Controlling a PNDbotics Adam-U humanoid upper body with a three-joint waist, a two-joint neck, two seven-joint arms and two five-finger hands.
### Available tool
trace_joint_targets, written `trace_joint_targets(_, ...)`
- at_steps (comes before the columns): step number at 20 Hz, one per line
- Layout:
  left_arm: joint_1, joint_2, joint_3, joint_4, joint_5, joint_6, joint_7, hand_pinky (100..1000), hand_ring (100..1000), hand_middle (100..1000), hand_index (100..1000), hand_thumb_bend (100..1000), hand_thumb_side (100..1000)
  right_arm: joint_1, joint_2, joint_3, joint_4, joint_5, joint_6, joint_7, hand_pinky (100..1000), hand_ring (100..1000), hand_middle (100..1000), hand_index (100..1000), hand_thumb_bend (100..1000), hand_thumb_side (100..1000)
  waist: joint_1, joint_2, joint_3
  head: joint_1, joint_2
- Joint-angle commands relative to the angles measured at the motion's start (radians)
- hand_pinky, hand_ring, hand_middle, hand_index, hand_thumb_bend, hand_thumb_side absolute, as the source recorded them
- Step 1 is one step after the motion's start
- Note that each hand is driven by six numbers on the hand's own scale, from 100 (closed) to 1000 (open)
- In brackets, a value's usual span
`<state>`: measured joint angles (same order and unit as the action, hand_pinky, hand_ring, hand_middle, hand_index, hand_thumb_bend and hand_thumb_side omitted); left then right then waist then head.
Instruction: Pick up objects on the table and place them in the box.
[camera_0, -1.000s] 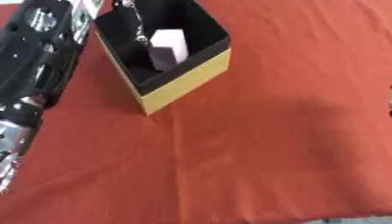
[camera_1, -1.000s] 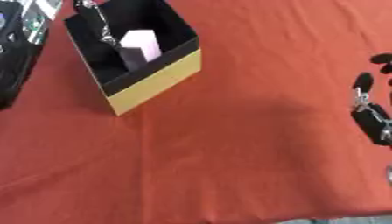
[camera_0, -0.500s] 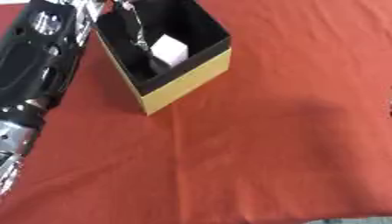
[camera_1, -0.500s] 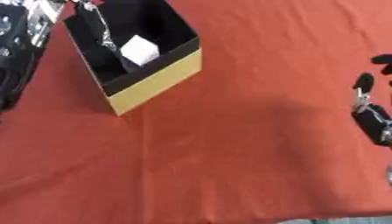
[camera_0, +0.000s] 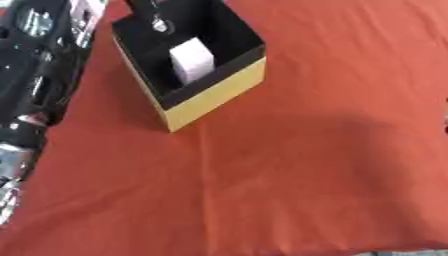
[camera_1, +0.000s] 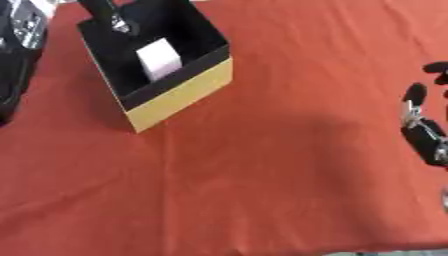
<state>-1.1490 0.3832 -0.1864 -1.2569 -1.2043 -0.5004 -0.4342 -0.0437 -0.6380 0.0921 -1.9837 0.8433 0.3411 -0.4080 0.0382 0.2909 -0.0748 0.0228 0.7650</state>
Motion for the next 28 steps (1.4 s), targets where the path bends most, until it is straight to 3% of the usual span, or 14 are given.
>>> trace_joint_targets(1,-0.008,0.041,0.014,-0.065,0.051,0.021,-0.018,806,877,868,907,648,100,-0.004,-0.023,-0.014,-0.016,0.005,-0.003,-0.002,491,473,501,693,100,100,0.001,-0.026,0.005,-0.003,0.005)
trace_joint_targets(5,0.054,0.123,0.031,-0.152,0.111,0.009,0.019,794,865,854,901,608,100,0.011,-0.025,-0.020,-0.016,0.011,0.004,-0.015,488,472,501,693,100,100,0.011,-0.032,0.051,-0.023,0.005)
trace_joint_targets(12,0.186,0.300,0.021,-0.307,0.220,0.027,0.018,797,866,848,896,579,148,0.016,-0.029,-0.021,-0.016,0.018,0.009,-0.025,491,472,502,693,100,100,0.012,-0.026,0.079,-0.023,0.005)
trace_joint_targets(22,0.374,0.547,0.073,-0.379,0.376,0.061,-0.031,808,880,848,897,507,344,0.007,-0.013,-0.017,-0.016,0.016,0.012,-0.035,491,471,501,693,100,100,-0.015,-0.004,0.105,0.018,0.005)
trace_joint_targets(28,0.446,0.608,0.104,-0.364,0.466,0.070,-0.105,818,891,855,903,466,484,0.009,0.003,-0.021,-0.016,0.015,0.019,-0.045,488,469,500,693,100,100,-0.032,0.010,0.127,0.039,0.005)
